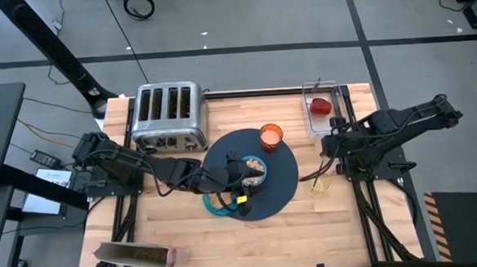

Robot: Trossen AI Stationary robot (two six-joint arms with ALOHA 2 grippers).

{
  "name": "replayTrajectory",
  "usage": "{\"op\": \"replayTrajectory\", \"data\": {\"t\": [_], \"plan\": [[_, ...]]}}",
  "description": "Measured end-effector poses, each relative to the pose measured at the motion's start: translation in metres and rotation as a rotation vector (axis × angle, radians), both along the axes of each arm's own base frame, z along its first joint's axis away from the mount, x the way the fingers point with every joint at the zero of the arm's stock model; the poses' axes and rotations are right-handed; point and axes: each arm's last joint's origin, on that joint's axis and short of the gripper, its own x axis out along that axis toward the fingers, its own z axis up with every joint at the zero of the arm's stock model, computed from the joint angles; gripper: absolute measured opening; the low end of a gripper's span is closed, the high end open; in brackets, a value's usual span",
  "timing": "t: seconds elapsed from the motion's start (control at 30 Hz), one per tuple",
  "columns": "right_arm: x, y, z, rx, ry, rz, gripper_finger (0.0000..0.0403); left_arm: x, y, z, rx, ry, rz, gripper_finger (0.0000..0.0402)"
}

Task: Arrange a breakfast setting
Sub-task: Put the gold spoon on the blue table mat to the right of the blue bowl

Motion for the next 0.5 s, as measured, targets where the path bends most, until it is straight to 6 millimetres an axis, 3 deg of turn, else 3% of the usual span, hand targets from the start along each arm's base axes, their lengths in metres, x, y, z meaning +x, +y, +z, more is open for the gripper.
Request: {"op": "replayTrajectory", "data": {"t": [0.3, 0.5], "plan": [[-0.011, -0.003, 0.025, -0.043, 0.017, 0.051, 0.0015, 0.0, 0.002, 0.0, 0.024, 0.003, -0.002, 0.0198], [-0.013, -0.005, 0.052, -0.066, -0.03, 0.086, 0.0015, 0.002, 0.006, 0.0, 0.021, 0.003, 0.013, 0.0198]]}}
